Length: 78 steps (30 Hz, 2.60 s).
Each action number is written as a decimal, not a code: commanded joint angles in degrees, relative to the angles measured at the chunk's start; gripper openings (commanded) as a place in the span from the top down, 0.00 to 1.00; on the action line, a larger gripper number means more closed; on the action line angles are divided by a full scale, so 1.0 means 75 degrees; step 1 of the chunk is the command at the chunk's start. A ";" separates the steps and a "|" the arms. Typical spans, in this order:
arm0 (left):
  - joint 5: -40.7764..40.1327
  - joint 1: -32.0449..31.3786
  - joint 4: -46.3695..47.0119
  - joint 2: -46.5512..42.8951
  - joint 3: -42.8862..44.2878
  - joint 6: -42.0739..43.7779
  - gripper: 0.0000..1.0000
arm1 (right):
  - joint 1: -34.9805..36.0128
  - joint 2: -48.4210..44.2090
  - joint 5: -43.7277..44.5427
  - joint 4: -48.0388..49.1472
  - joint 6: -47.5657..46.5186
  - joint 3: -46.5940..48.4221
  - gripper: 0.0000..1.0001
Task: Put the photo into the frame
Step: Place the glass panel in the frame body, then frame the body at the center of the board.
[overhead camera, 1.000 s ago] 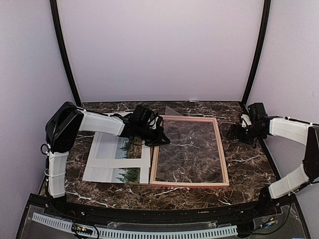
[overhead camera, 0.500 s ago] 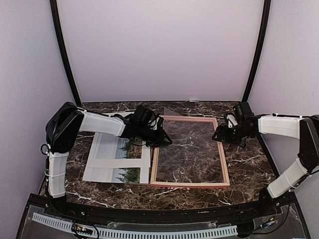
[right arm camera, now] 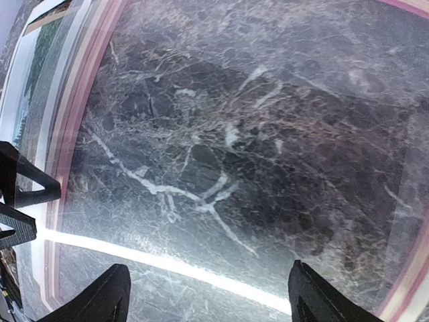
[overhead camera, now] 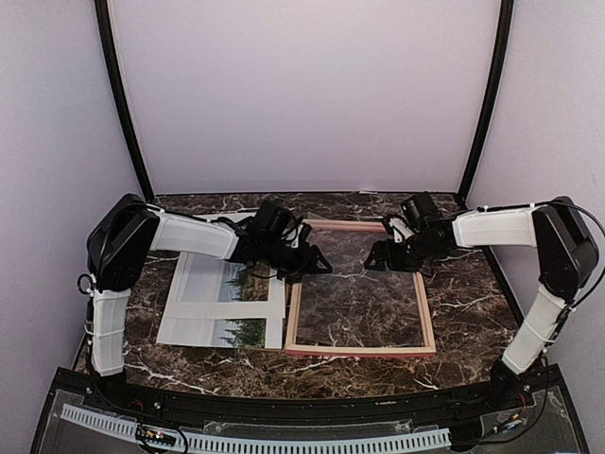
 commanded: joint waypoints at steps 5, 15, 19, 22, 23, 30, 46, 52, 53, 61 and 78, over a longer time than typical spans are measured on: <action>-0.0015 -0.0063 -0.0277 -0.0473 0.0101 0.0162 0.38 | 0.0219 0.0672 -0.0382 0.0393 0.0078 0.0257 0.18; -0.0576 -0.0060 -0.0838 -0.0798 0.0056 0.0606 0.31 | 0.0213 0.0803 -0.0371 0.0497 0.0054 -0.0041 0.18; -0.0984 -0.0064 -0.1115 -0.0993 0.0011 0.0869 0.29 | 0.0216 0.0788 -0.0323 0.0500 0.0055 -0.0150 0.19; -0.1195 -0.0064 -0.1242 -0.1106 -0.0018 0.1009 0.29 | 0.0216 0.0800 -0.0300 0.0503 0.0043 -0.0199 0.19; -0.1291 -0.0049 -0.1310 -0.1139 -0.0027 0.1068 0.29 | 0.0216 0.0796 -0.0299 0.0497 0.0037 -0.0210 0.19; -0.1865 -0.0045 -0.1619 -0.1326 -0.0061 0.1398 0.28 | 0.0218 0.0771 -0.0255 0.0433 -0.0025 -0.0224 0.18; -0.2626 0.0032 -0.2194 -0.1288 -0.0017 0.2246 0.28 | 0.0212 0.0311 -0.0185 0.0155 -0.0097 -0.0072 0.18; -0.2668 -0.0075 -0.2453 -0.1270 -0.0160 0.2546 0.28 | 0.0208 -0.0363 0.0283 -0.0190 -0.0143 -0.0064 0.18; -0.2667 -0.0099 -0.2459 -0.1260 -0.0206 0.2565 0.28 | 0.0191 -0.0533 0.0442 -0.0287 -0.0171 -0.0062 0.17; -0.2700 -0.0133 -0.2426 -0.1182 -0.0306 0.2663 0.35 | -0.0447 -0.1199 0.1768 -0.0970 -0.0220 -0.0343 0.17; -0.2449 -0.0139 -0.2387 -0.0641 -0.0168 0.2719 0.50 | -0.1117 -0.0575 0.1972 -0.0910 -0.0484 -0.0718 0.35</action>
